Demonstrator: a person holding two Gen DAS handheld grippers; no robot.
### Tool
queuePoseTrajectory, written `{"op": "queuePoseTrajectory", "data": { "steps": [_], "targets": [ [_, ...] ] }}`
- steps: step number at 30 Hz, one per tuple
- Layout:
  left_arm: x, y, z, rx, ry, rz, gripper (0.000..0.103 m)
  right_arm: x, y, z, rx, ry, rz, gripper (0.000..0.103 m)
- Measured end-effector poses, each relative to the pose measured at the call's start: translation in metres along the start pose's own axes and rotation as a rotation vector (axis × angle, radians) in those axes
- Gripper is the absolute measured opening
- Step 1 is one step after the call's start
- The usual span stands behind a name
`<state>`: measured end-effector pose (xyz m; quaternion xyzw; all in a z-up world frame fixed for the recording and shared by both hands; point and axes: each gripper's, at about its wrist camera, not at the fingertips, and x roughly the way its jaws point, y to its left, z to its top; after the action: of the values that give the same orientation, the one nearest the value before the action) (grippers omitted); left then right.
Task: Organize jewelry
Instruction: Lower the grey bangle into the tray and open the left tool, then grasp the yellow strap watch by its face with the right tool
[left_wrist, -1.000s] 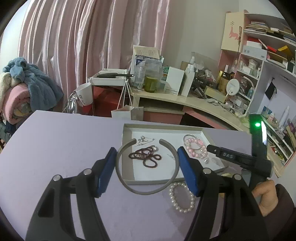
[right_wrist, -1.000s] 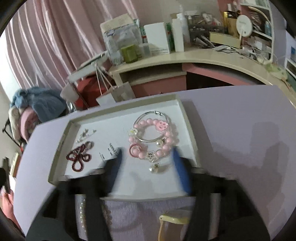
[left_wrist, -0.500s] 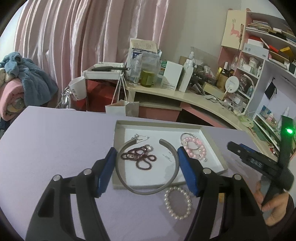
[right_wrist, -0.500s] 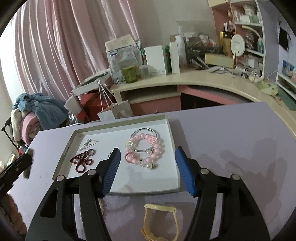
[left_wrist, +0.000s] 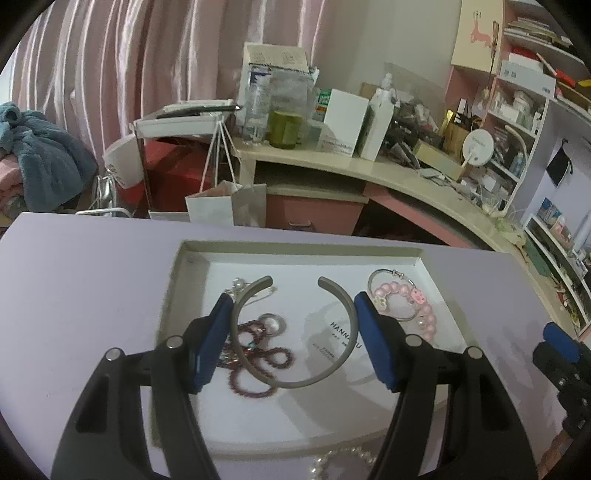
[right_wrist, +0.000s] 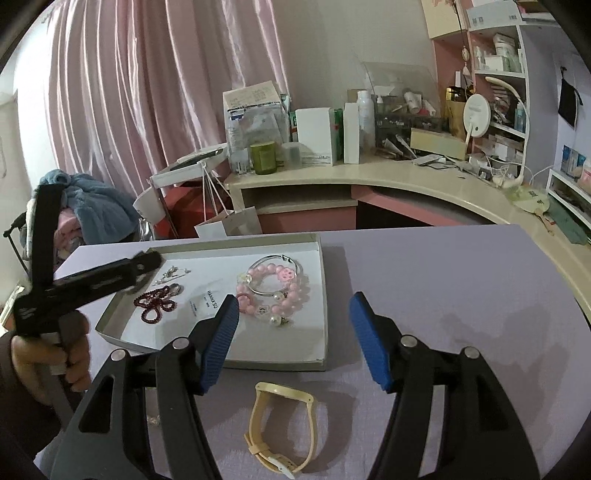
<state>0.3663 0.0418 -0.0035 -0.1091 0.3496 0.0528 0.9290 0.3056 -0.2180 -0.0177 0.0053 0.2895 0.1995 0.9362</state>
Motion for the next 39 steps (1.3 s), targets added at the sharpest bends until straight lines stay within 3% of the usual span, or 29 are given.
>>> {"op": "queuePoseTrajectory", "data": {
  "steps": [7,9,11,22,30,39],
  "targets": [
    [0.019,-0.012,-0.001,0.02,0.029,0.01,0.069,0.004,-0.005,-0.007,0.015,0.01,0.004,0.064],
    [0.016,-0.01,-0.001,0.006,0.019,0.014,0.084,0.004,-0.007,-0.008,0.023,0.017,0.003,0.064],
    [0.008,-0.006,-0.001,-0.003,-0.008,0.014,0.085,0.002,-0.009,-0.01,0.03,0.017,0.0,0.064],
    [-0.076,0.025,-0.011,-0.029,-0.108,0.018,0.089,-0.026,0.001,-0.017,0.029,-0.007,-0.007,0.064],
    [-0.148,0.044,-0.043,0.01,-0.215,0.081,0.096,-0.045,0.015,-0.028,0.024,-0.005,-0.008,0.064],
    [-0.182,0.067,-0.082,-0.024,-0.194,0.083,0.097,-0.039,0.027,-0.05,0.02,0.057,-0.043,0.068]
  ]
}}
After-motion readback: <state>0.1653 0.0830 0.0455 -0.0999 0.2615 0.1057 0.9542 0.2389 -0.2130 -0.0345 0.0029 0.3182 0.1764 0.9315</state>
